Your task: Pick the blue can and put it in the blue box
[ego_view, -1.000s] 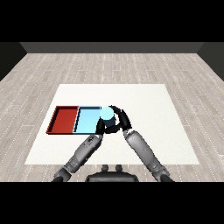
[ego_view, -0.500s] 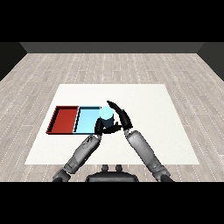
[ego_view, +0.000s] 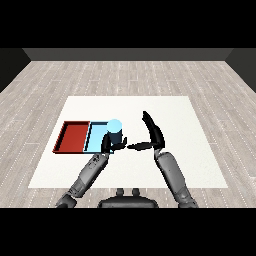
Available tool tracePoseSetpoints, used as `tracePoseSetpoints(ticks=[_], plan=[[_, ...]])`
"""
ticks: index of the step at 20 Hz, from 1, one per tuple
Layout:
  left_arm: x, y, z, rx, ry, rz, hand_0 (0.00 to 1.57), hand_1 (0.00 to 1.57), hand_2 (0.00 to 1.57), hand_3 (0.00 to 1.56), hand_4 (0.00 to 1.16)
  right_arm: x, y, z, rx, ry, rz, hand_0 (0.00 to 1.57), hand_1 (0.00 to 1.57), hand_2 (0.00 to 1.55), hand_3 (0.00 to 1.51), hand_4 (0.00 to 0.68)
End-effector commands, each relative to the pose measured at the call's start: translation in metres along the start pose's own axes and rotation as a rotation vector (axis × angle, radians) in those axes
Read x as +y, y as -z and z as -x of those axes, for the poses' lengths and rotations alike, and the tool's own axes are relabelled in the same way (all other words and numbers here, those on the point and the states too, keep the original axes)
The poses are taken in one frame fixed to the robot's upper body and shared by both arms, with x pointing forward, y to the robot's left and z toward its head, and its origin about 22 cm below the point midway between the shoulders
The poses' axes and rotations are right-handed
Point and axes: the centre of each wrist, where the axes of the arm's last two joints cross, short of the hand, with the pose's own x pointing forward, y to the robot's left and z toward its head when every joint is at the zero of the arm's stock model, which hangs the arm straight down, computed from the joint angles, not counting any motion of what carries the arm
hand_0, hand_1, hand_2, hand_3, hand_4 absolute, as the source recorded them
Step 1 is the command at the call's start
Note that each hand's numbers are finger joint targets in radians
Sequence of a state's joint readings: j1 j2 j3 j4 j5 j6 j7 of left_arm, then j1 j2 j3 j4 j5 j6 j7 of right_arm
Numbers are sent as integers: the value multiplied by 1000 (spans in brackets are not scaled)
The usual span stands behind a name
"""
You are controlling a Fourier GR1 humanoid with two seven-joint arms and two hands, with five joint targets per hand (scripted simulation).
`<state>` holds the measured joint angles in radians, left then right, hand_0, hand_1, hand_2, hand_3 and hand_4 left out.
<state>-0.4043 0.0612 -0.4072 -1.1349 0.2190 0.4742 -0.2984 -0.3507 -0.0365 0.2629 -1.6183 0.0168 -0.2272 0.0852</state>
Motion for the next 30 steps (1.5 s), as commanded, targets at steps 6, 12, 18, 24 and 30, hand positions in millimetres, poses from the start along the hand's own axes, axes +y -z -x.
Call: tracePoseSetpoints(ticks=[6, 12, 18, 24, 30], plan=[[79, 26, -1, 59, 138, -123, 1571, 1571, 1571, 1482, 1138, -30, -9, 24, 50, 92, 93, 0, 0, 0, 0, 0], [119, 33, 11, 241, 309, -173, 1571, 1571, 1571, 1490, 1103, -43, -20, 41, 48, 116, 129, 0, 0, 0, 0, 0], [128, 51, 31, 433, 696, -248, 1231, 1231, 1097, 841, 947, -34, -24, 40, 76, 129, 163, 0, 0, 0, 0, 0], [142, 70, 38, 654, 844, -195, 696, 696, 566, 267, 882, -63, -30, 59, 99, 131, 191, 0, 0, 0, 0, 0], [112, 66, 59, 860, 833, -161, 1197, 1197, 1040, 0, 831, -72, -25, 76, 138, 140, 224, 0, 0, 0, 0, 0]])
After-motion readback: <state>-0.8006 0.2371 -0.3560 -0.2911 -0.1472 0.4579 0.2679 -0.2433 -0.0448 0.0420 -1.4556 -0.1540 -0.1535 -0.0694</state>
